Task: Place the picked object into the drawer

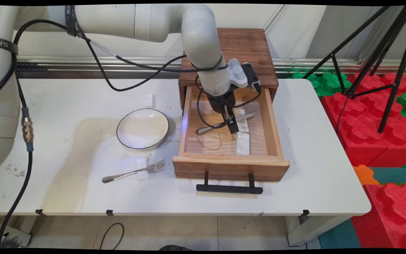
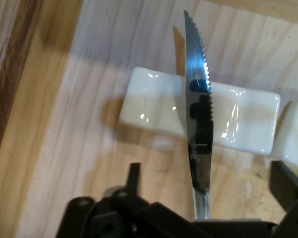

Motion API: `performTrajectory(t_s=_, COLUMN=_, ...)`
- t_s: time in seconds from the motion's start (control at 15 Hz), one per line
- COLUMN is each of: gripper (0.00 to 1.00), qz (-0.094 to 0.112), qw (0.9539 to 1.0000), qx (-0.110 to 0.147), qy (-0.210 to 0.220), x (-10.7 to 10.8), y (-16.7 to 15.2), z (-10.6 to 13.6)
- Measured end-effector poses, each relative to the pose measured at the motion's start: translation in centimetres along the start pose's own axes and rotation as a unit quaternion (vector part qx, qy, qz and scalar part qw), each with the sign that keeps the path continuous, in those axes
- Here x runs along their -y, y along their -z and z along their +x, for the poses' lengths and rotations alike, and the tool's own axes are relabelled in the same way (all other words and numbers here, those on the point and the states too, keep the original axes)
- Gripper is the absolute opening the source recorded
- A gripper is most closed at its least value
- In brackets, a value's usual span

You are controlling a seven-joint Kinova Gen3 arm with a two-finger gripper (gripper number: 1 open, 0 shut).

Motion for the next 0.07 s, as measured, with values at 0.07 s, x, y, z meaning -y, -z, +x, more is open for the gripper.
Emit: performTrajectory(t_s=0.07, gripper=1.0, qz=0.001, qw=1.0, qx=0.0, qy=-0.001, x=0.0, y=0.05, z=0.01)
